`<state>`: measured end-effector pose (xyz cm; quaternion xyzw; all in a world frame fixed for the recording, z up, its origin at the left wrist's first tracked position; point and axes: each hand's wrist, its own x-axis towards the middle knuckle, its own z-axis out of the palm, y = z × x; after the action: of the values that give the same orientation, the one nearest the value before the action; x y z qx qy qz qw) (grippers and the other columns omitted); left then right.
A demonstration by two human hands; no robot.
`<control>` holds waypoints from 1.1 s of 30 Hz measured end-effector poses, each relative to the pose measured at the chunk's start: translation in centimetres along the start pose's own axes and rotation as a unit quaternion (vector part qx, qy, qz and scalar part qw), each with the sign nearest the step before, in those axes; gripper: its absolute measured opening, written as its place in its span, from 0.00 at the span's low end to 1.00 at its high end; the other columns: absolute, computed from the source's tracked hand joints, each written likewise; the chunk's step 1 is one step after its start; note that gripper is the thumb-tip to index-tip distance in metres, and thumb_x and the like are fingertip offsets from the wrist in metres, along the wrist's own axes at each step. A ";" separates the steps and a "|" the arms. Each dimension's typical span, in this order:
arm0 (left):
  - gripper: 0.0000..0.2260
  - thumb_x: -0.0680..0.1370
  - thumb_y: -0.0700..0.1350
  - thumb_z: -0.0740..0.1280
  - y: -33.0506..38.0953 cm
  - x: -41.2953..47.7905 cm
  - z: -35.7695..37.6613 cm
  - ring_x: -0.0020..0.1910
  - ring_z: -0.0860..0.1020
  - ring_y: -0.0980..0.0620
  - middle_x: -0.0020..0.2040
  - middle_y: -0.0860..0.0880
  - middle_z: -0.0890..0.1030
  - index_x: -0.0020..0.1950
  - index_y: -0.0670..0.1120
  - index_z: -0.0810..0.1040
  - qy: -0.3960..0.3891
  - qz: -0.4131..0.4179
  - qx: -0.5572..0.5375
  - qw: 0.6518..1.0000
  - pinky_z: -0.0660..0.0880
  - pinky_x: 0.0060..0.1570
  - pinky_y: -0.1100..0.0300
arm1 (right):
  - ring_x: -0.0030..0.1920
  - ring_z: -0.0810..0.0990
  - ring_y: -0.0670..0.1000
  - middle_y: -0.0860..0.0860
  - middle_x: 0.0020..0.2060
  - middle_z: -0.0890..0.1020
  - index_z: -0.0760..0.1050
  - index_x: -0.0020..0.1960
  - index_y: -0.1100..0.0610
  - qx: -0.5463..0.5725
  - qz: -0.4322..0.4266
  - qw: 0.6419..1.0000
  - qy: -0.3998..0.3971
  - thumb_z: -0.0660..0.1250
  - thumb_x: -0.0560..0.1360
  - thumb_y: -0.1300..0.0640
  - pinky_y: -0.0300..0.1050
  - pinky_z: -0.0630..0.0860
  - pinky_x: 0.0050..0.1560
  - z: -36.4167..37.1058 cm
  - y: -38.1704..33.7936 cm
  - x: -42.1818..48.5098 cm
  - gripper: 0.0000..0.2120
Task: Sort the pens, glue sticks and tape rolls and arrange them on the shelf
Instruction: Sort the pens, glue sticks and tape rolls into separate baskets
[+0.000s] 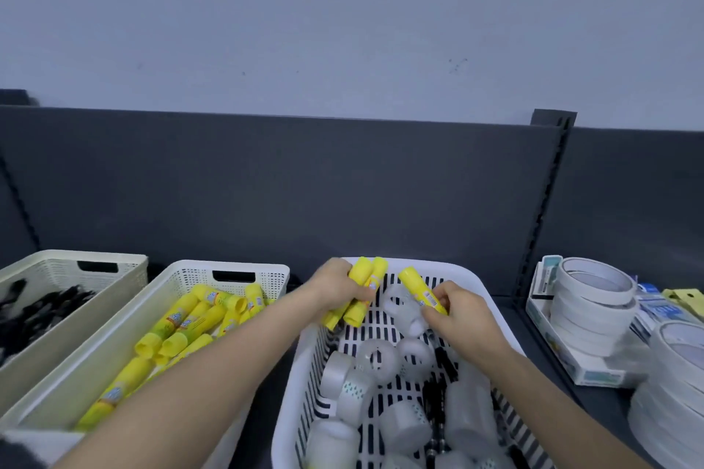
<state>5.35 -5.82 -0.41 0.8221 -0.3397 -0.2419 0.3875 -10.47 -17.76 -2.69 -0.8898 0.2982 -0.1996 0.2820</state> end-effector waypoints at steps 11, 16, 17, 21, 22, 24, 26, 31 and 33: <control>0.05 0.70 0.40 0.73 -6.2 -10.1 -13.6 0.30 0.77 0.53 0.31 0.49 0.79 0.41 0.41 0.78 0.187 0.002 -0.020 0.982 0.73 0.31 0.65 | 0.28 0.66 0.45 0.45 0.26 0.67 0.66 0.32 0.51 0.013 -0.075 0.994 -0.074 0.67 0.73 0.55 0.40 0.61 0.30 1.2 -8.1 -1.6 0.14; 0.07 0.70 0.40 0.73 -11.0 -12.2 -16.7 0.33 0.76 0.48 0.34 0.45 0.78 0.37 0.43 0.76 0.194 -0.028 0.056 0.979 0.72 0.34 0.61 | 0.29 0.61 0.49 0.49 0.26 0.63 0.62 0.29 0.56 0.052 -0.113 0.985 -0.120 0.68 0.71 0.54 0.41 0.57 0.30 4.4 -14.2 -2.8 0.18; 0.07 0.70 0.41 0.73 -11.6 -12.5 -17.0 0.33 0.76 0.49 0.34 0.46 0.79 0.37 0.43 0.76 0.185 -0.033 0.081 0.979 0.72 0.35 0.59 | 0.29 0.59 0.49 0.50 0.26 0.61 0.61 0.29 0.56 0.063 -0.117 0.983 -0.127 0.69 0.71 0.54 0.41 0.56 0.30 5.2 -15.4 -2.9 0.19; 0.07 0.70 0.45 0.73 -13.6 -12.4 -18.0 0.36 0.77 0.51 0.36 0.47 0.82 0.39 0.42 0.79 0.134 -0.040 0.148 0.979 0.74 0.39 0.59 | 0.29 0.57 0.49 0.52 0.27 0.59 0.61 0.28 0.56 0.069 -0.100 0.981 -0.149 0.69 0.70 0.55 0.44 0.54 0.30 9.8 -18.9 -2.2 0.19; 0.08 0.70 0.46 0.73 -13.9 -12.2 -17.9 0.35 0.76 0.52 0.35 0.48 0.81 0.39 0.43 0.79 0.123 -0.039 0.155 0.979 0.73 0.37 0.61 | 0.28 0.57 0.49 0.51 0.25 0.59 0.59 0.27 0.55 0.050 -0.091 0.985 -0.140 0.69 0.70 0.54 0.44 0.54 0.29 11.0 -19.5 -2.0 0.21; 0.10 0.70 0.48 0.73 -14.3 -11.6 -17.6 0.33 0.74 0.55 0.32 0.52 0.76 0.36 0.45 0.76 0.100 -0.032 0.171 0.980 0.67 0.30 0.67 | 0.27 0.58 0.49 0.50 0.25 0.59 0.56 0.27 0.54 0.002 -0.079 0.991 -0.107 0.67 0.71 0.54 0.45 0.54 0.28 13.0 -20.2 -1.7 0.22; 0.12 0.72 0.51 0.71 -14.4 -11.0 -17.1 0.35 0.74 0.54 0.32 0.53 0.72 0.36 0.47 0.72 0.091 -0.024 0.218 0.971 0.65 0.30 0.66 | 0.29 0.62 0.50 0.50 0.28 0.63 0.58 0.29 0.55 -0.027 -0.071 0.994 -0.072 0.63 0.74 0.55 0.45 0.57 0.29 14.1 -20.2 -1.6 0.18; 0.14 0.75 0.53 0.66 -13.8 -9.6 -16.1 0.47 0.73 0.47 0.45 0.44 0.75 0.45 0.43 0.69 0.089 0.008 0.274 0.958 0.67 0.42 0.57 | 0.55 0.74 0.54 0.55 0.56 0.74 0.74 0.59 0.56 -0.029 -0.053 0.997 -0.051 0.60 0.77 0.55 0.42 0.68 0.52 13.8 -19.1 -2.7 0.13; 0.14 0.75 0.53 0.67 -13.6 -8.9 -15.2 0.51 0.74 0.46 0.49 0.45 0.75 0.51 0.44 0.71 0.074 0.022 0.262 0.962 0.69 0.45 0.57 | 0.55 0.75 0.53 0.54 0.58 0.73 0.74 0.62 0.57 -0.023 -0.050 0.998 -0.028 0.60 0.77 0.56 0.39 0.67 0.53 13.0 -18.5 -3.2 0.15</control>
<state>14.60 14.41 -1.25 0.9027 -0.3797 -0.0743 0.1883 1.66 1.56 -1.73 -0.9151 0.2499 -0.1818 0.2590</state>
